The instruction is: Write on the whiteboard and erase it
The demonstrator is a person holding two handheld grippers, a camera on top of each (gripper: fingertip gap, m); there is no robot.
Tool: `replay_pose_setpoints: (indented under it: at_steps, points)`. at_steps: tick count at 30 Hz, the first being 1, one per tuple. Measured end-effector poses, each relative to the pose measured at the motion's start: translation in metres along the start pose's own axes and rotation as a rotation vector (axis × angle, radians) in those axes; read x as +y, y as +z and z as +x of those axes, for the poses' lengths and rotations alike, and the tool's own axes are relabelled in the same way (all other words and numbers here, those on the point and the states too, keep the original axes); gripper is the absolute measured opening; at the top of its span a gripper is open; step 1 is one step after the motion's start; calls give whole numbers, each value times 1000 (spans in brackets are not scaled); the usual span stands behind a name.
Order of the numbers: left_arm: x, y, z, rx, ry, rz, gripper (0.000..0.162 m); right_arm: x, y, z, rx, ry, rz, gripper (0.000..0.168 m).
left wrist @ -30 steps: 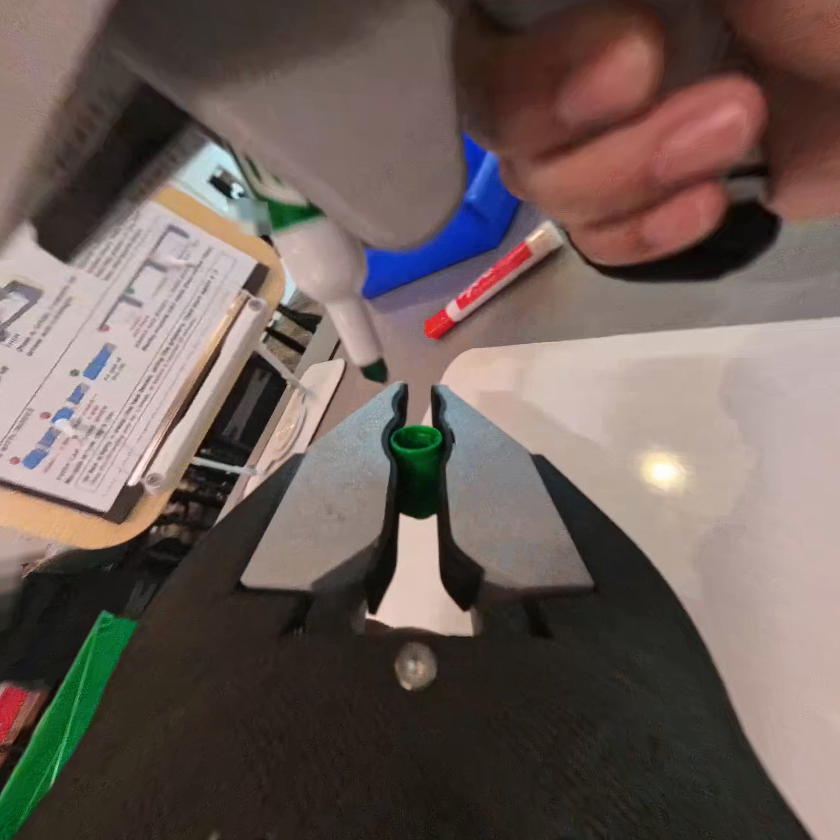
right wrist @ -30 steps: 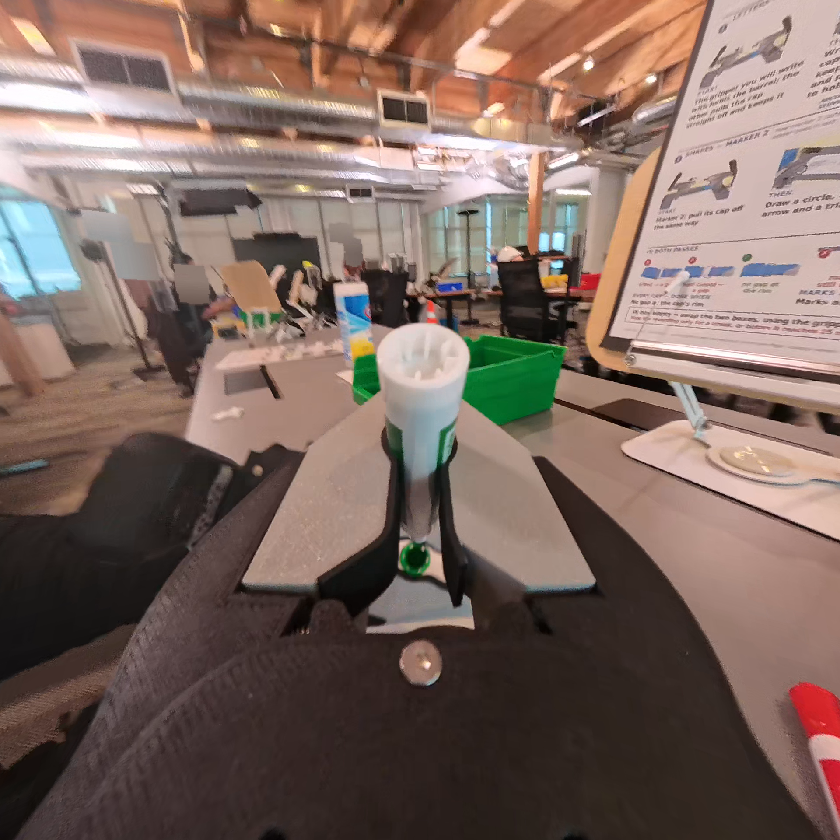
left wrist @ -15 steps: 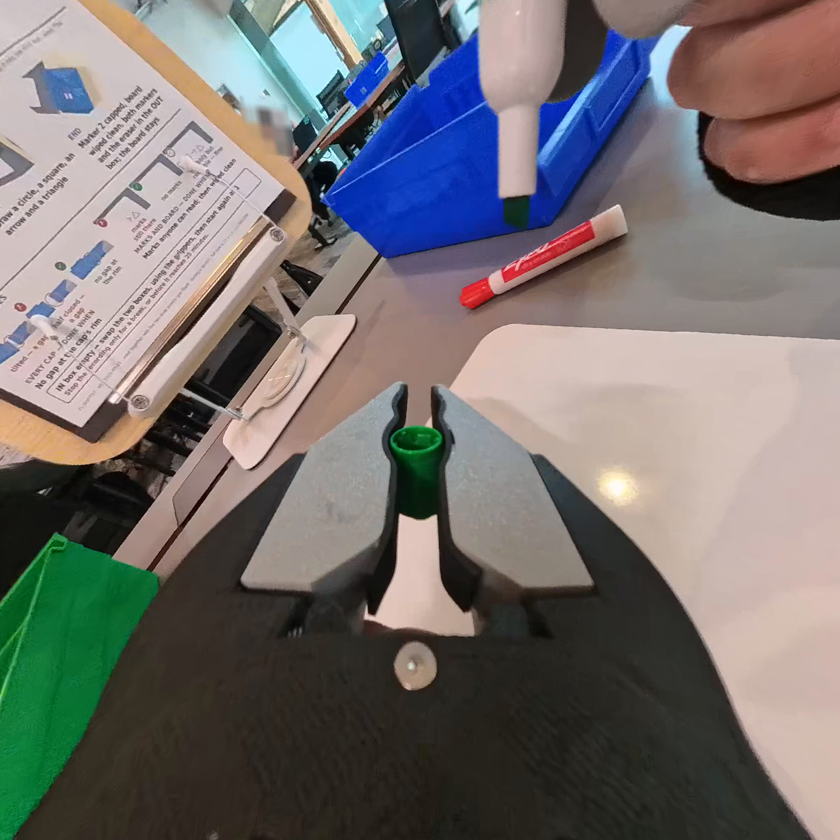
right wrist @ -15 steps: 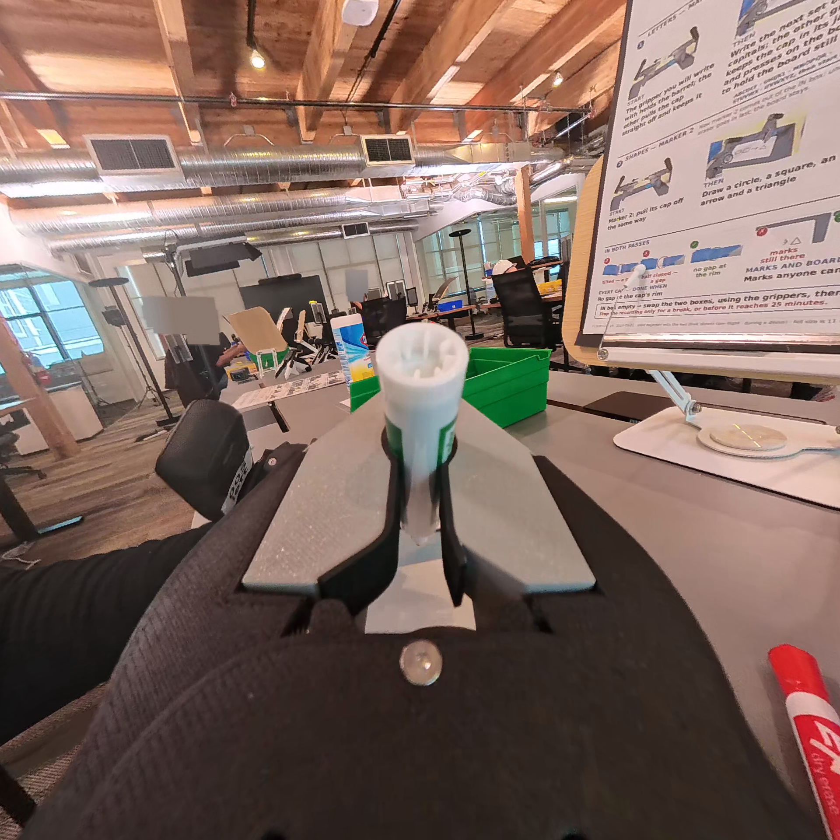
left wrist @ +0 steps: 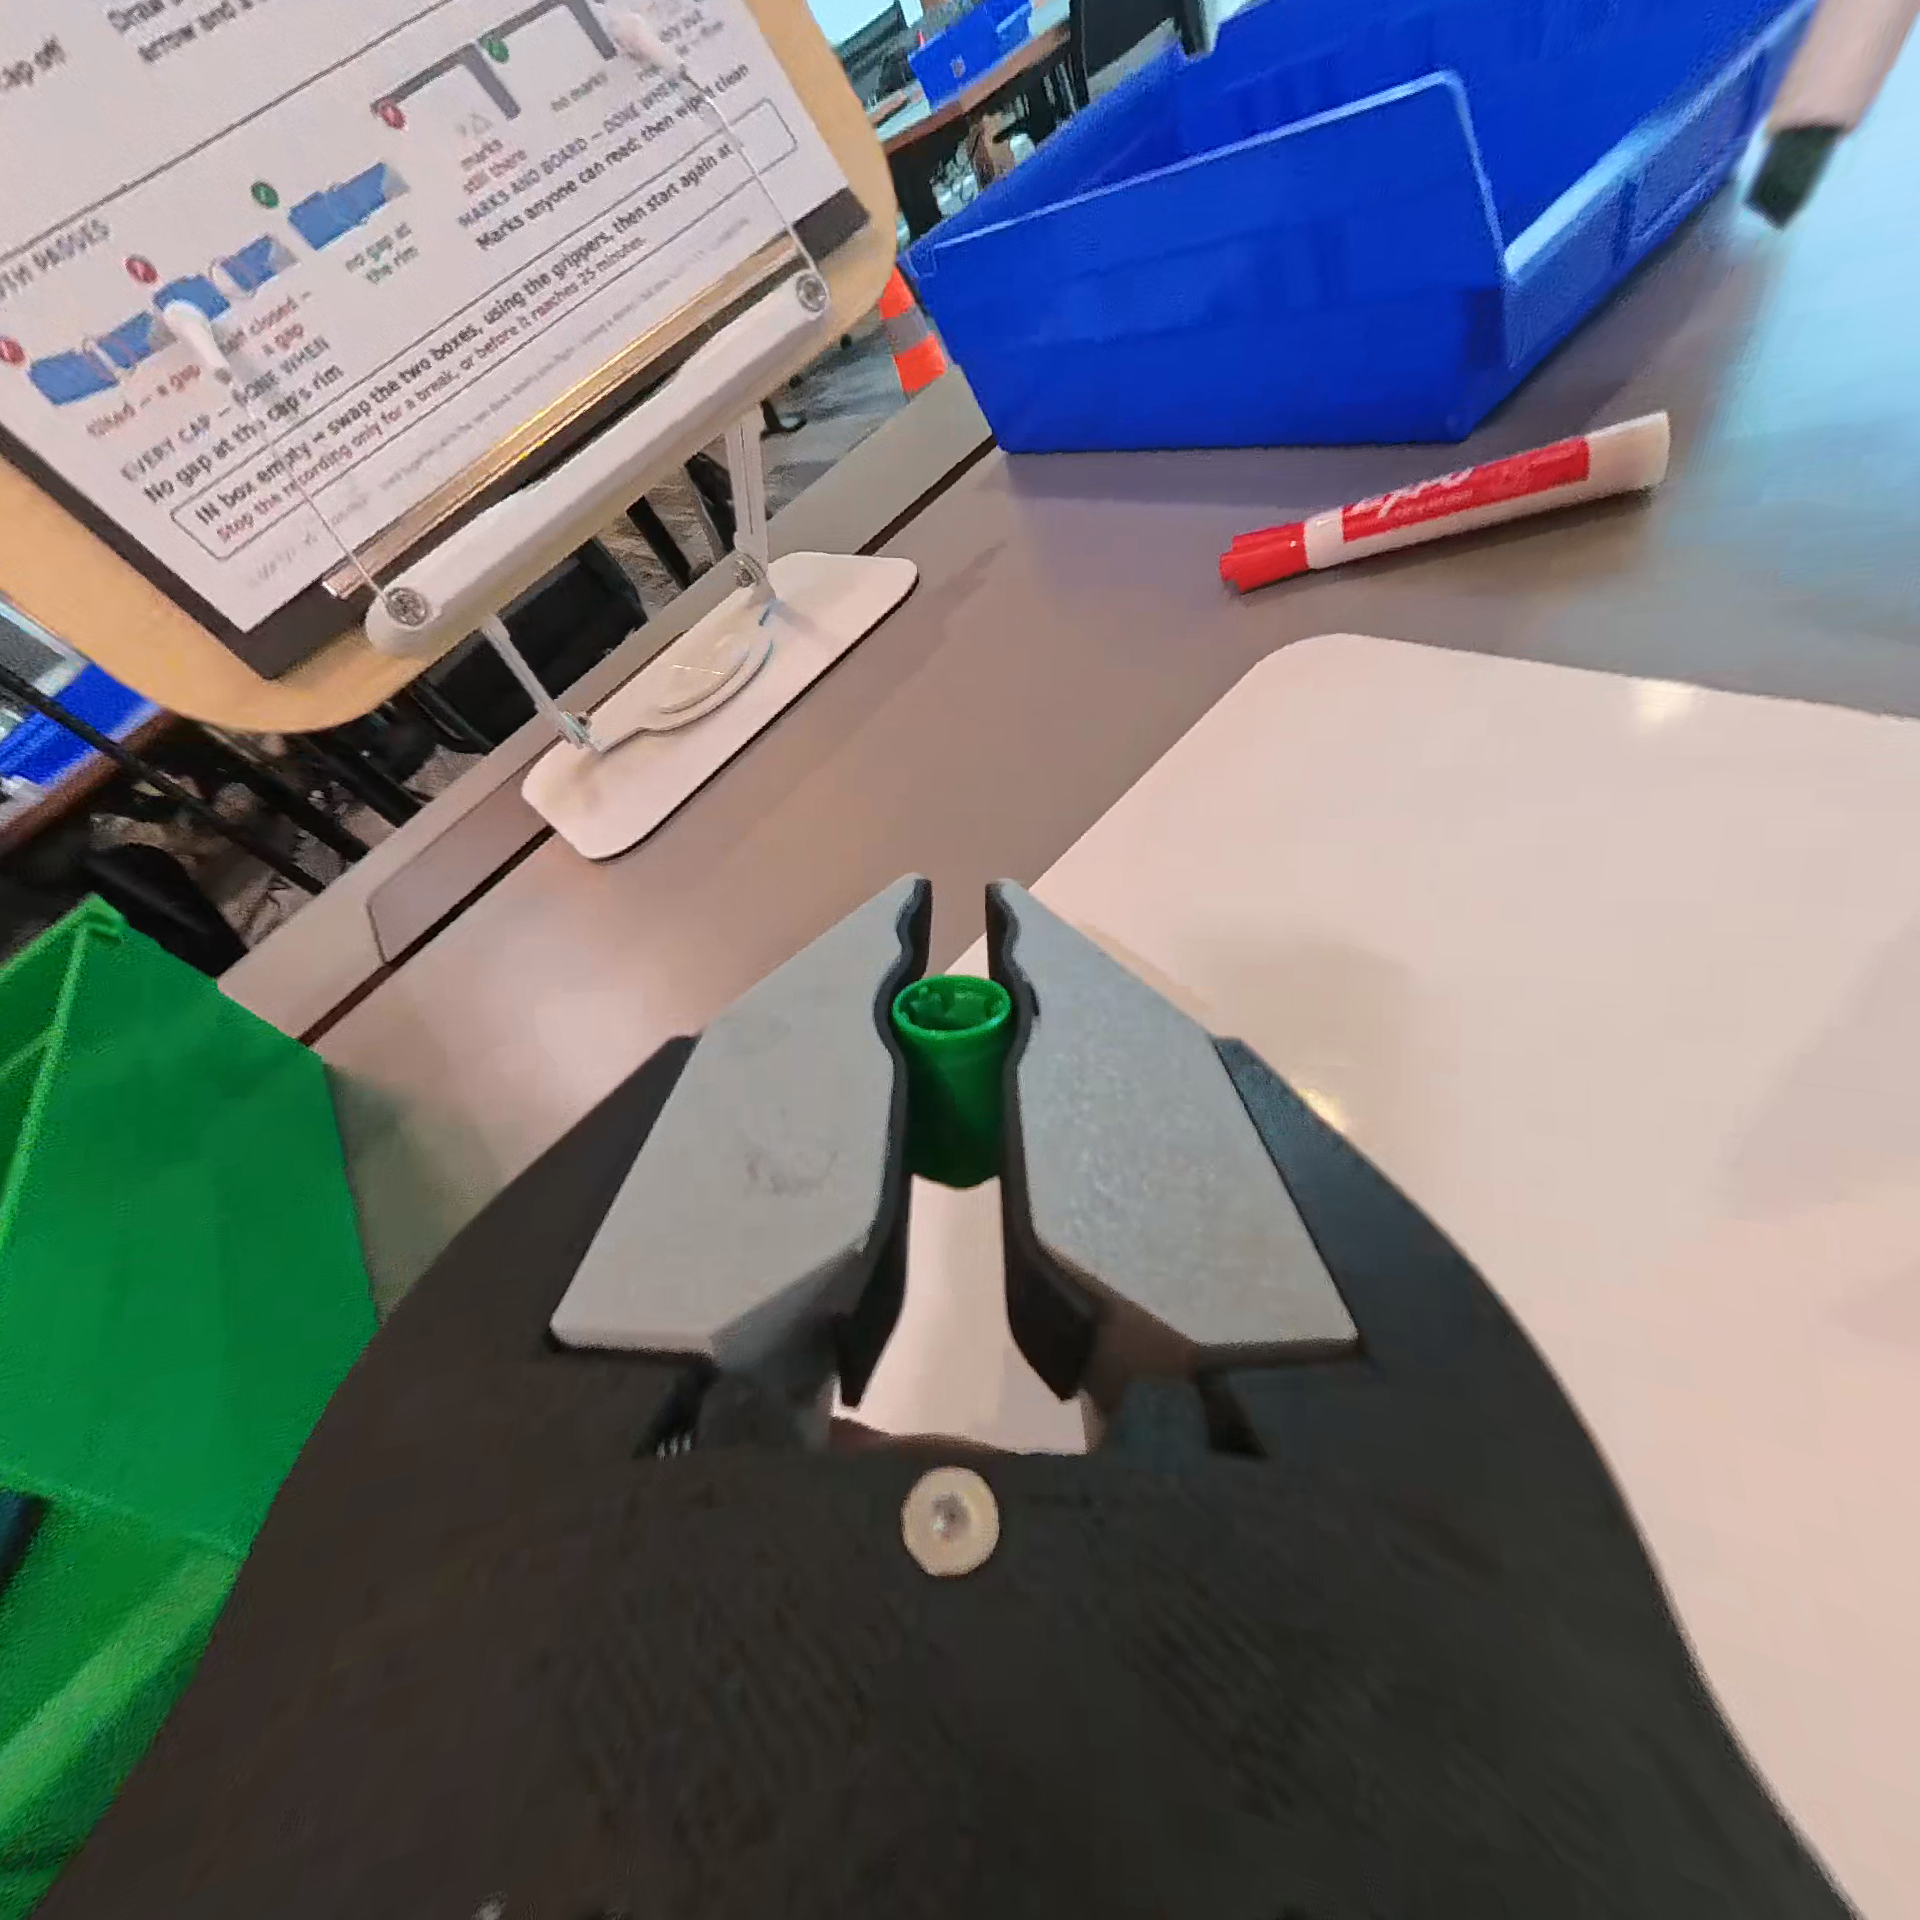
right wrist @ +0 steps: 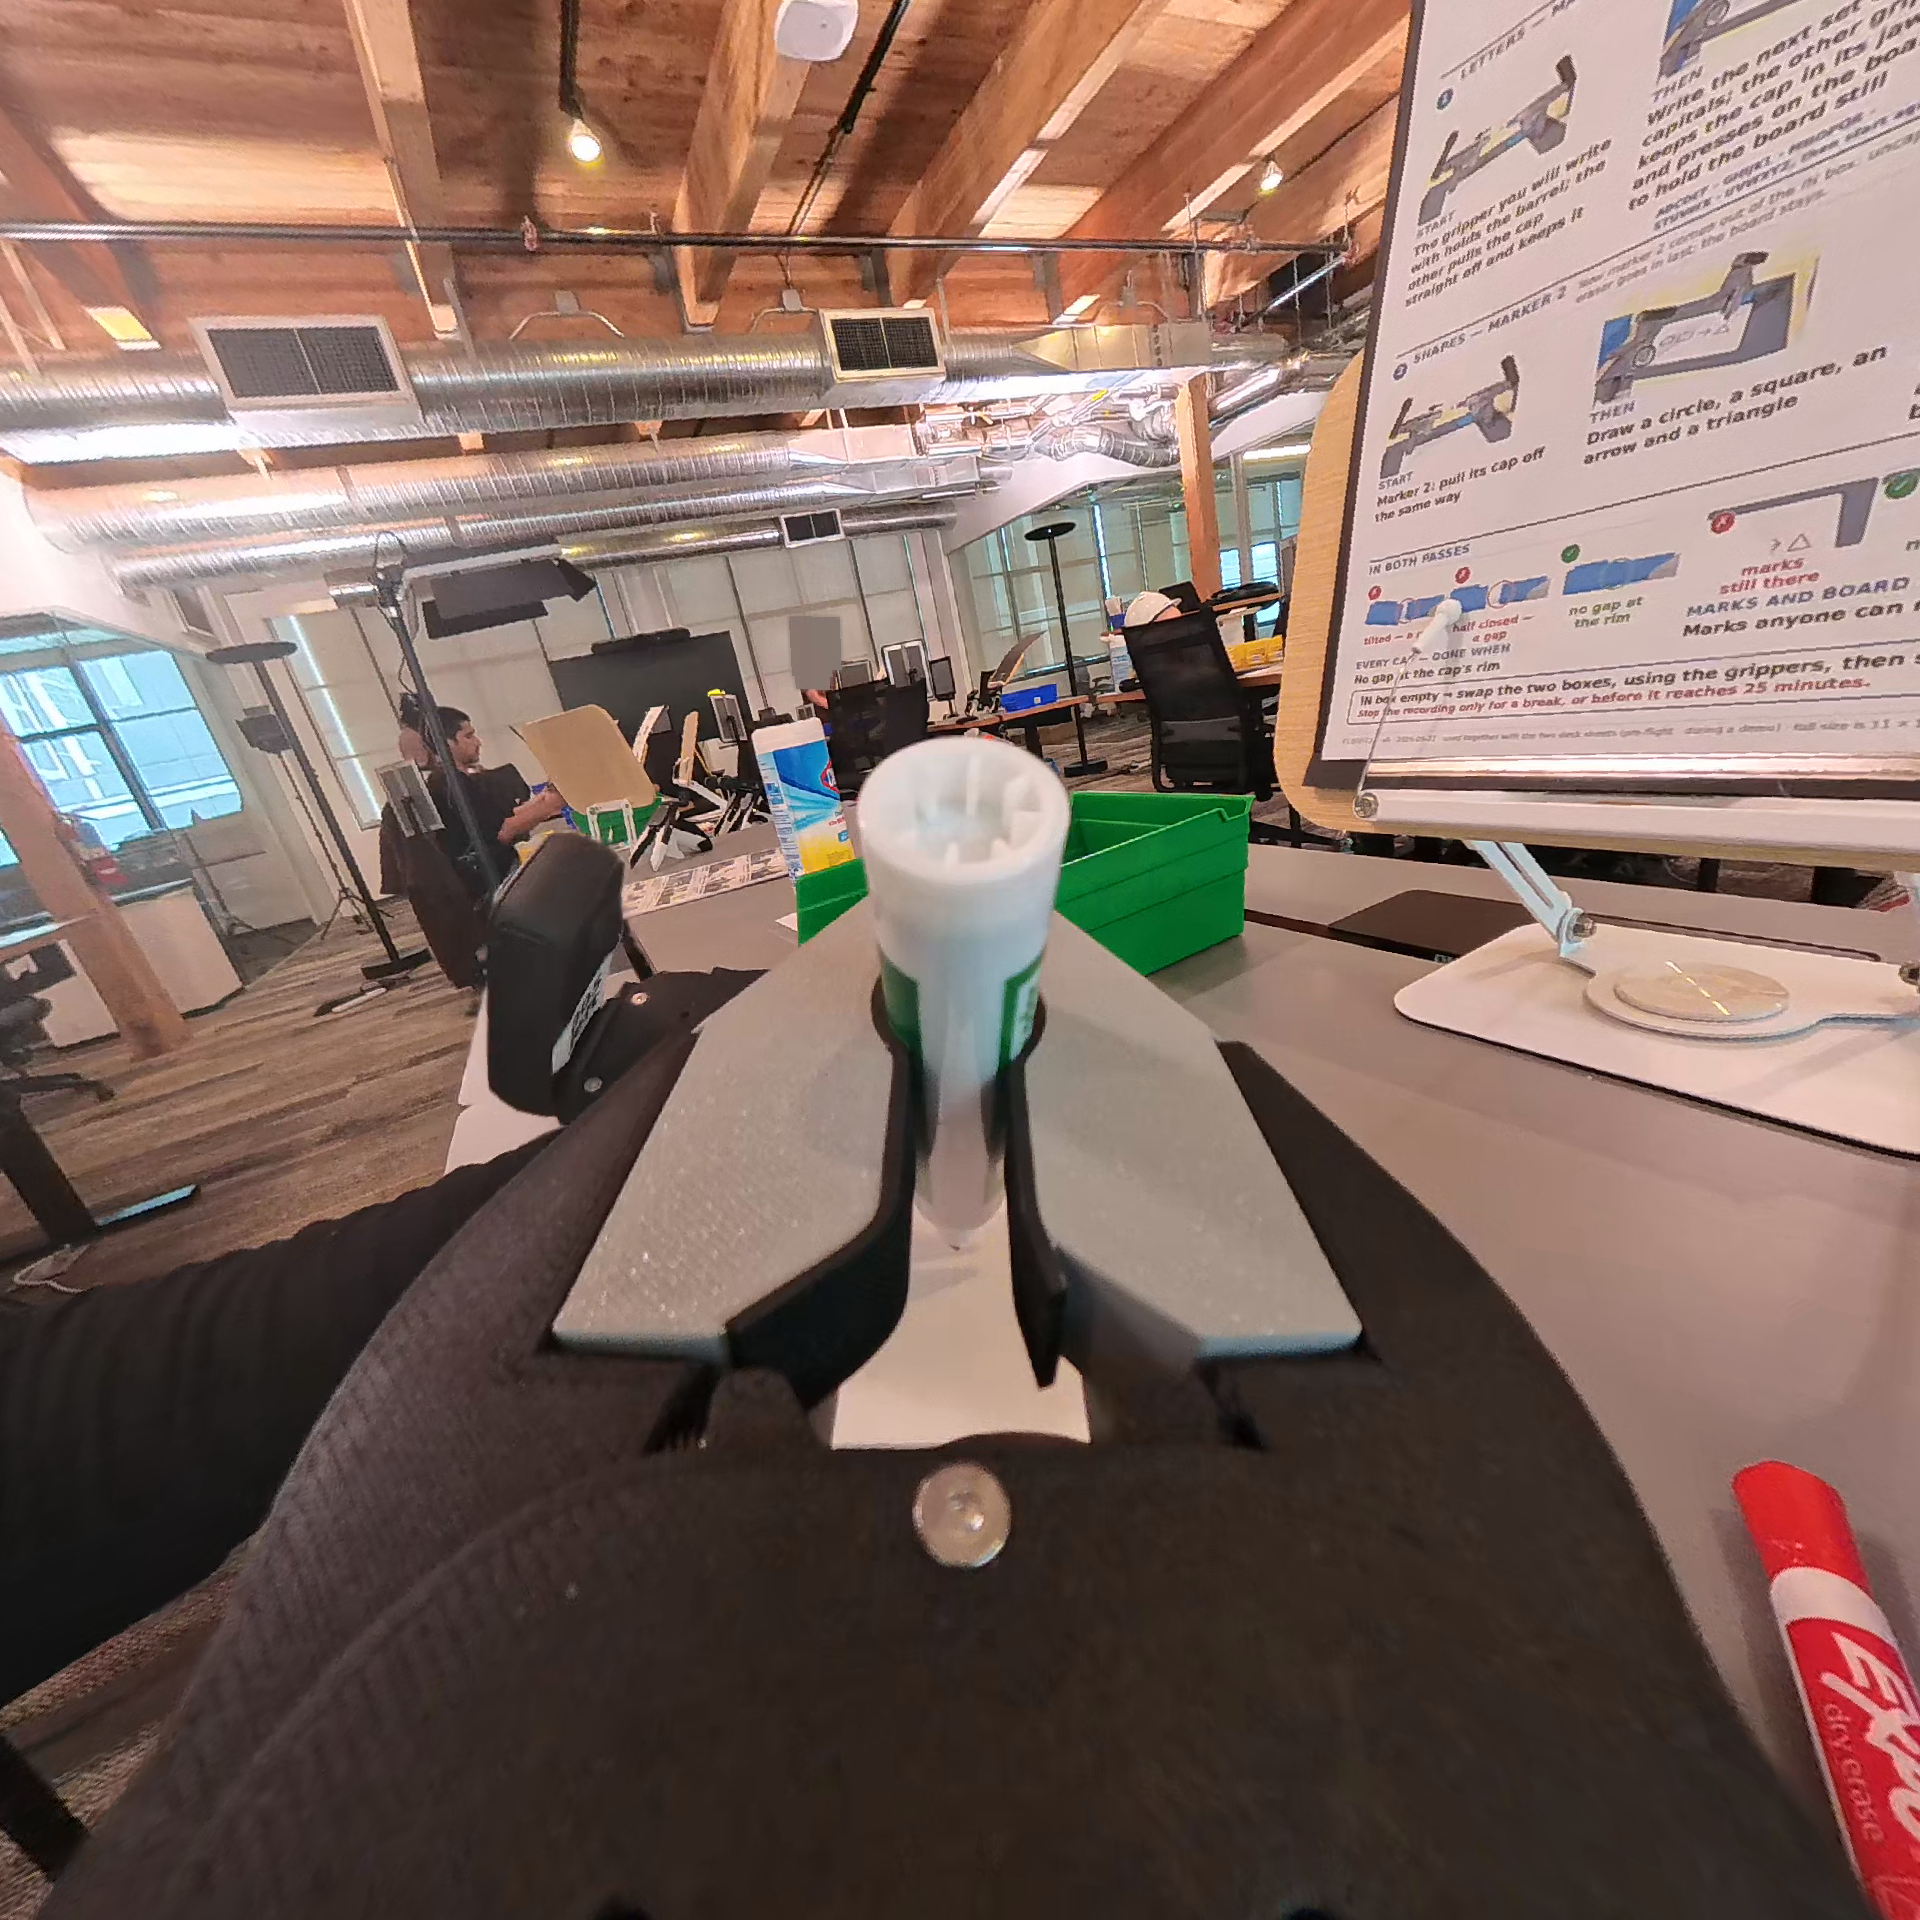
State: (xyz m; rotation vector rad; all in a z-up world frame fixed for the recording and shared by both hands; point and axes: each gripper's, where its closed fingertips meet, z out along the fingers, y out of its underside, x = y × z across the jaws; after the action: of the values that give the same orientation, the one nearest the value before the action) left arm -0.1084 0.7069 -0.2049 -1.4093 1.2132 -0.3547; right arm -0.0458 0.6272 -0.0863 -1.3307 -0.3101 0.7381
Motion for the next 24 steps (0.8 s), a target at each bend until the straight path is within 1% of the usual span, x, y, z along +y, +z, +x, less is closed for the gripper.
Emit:
replay_pose_setpoints:
  at_steps: [4, 11, 16, 20, 22, 24]
  points:
    - [-7, 1, -4, 14, -80, 44, 9, -6, -7, 6, 22, -21, 15, 9]
    - [-22, 23, 12, 111, -35, 40, 9, -13, -24, 29, 56, 28, 30, 9]
    - [-19, 38, 19, 180, -18, 4, 9, -13, -28, 32, 57, 17, 14, 9]
    - [-16, 48, 12, 202, -24, -48, 9, -8, -25, 31, 48, 17, -6, 9]
    - [-16, 54, 3, 199, -59, -68, 9, -4, -23, 30, 45, 14, -25, 9]
    - [-19, 58, -8, 203, -144, -63, 9, 1, -20, 29, 49, -4, -53, 9]
